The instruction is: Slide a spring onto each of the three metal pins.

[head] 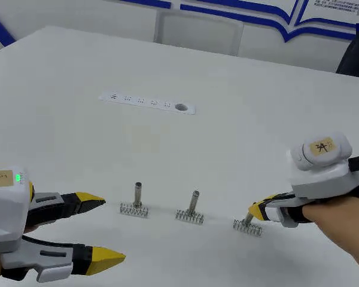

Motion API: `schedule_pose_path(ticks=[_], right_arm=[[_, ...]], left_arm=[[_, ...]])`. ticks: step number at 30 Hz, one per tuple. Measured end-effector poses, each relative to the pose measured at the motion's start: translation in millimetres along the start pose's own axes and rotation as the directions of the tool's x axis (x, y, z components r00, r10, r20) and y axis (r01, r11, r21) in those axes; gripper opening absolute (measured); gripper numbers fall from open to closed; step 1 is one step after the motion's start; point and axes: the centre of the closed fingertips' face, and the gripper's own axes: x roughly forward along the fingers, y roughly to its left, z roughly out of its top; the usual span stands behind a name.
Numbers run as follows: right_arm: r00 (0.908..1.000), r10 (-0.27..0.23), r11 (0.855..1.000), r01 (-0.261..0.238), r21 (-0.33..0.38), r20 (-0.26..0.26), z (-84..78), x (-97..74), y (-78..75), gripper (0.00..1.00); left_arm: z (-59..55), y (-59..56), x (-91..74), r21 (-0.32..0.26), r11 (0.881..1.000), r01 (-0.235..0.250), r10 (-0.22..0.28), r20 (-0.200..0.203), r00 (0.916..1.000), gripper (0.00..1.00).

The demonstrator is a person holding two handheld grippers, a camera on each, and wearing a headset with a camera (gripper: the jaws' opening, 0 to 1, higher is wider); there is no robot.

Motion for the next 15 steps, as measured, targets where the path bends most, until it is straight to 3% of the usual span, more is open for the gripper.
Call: schedule_pose_path(ticks=[10,15], right_arm=[[1.0,-0.001,0.999,0.001,-0.032,-0.001,-4.6,-3.5,-0.8,0.12],[0.9999,0.003,0.999,-0.004,-0.044,-0.014,-14.6,-3.7,-2.0,0.13]], left_arm=[[-3.4,0.3,0.4,-0.007,1.0,0.003,-0.003,-0.001,1.0,0.64],[-3.8,0.2,1.6,-0.008,1.0,0.009,-0.009,0.002,1.0,0.64]])
